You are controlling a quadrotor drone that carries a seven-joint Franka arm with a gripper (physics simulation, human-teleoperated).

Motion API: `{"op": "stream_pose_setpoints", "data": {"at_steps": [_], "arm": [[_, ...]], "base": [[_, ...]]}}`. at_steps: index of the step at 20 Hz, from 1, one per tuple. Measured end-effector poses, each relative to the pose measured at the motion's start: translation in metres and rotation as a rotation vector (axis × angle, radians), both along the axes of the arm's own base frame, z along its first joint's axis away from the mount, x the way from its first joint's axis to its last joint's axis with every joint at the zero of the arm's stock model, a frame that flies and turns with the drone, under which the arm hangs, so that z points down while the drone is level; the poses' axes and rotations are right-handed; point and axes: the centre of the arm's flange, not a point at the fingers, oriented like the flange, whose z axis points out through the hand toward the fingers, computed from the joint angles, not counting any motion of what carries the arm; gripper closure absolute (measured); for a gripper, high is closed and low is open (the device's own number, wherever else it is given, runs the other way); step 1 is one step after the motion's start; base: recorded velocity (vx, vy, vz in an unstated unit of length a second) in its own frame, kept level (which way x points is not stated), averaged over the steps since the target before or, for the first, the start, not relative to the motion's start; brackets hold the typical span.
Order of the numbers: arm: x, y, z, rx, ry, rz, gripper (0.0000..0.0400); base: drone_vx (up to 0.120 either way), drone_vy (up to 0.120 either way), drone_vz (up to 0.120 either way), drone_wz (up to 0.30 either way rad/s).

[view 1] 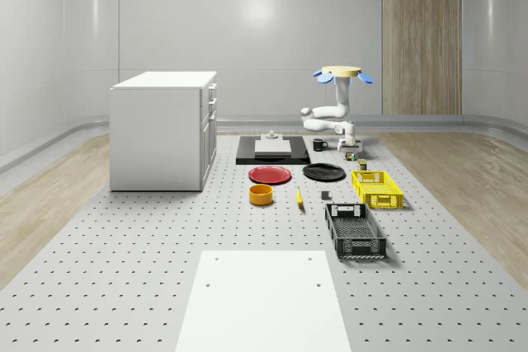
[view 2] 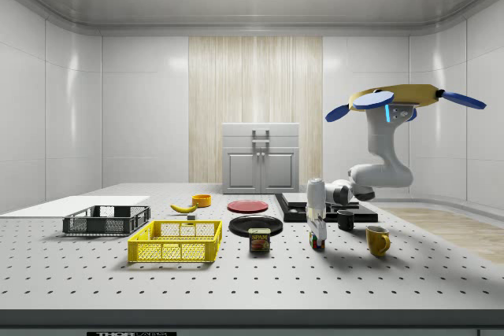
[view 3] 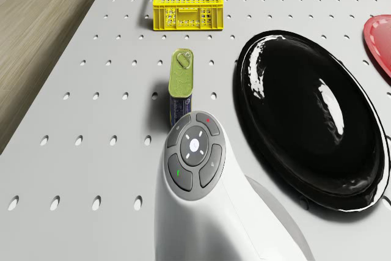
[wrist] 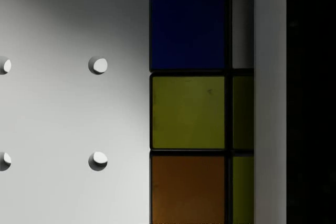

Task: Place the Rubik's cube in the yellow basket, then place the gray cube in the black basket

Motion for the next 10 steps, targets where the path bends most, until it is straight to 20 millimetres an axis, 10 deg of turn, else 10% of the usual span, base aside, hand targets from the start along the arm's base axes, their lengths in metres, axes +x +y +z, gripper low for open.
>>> {"op": "stream_pose_setpoints", "data": {"at_steps": [10], "arm": [[0.0, 0.0002, 0.0009, 0.004, 0.0, -0.049, 0.0114]], "base": [[0.0, 0.0, 0.0, 0.0]]}}
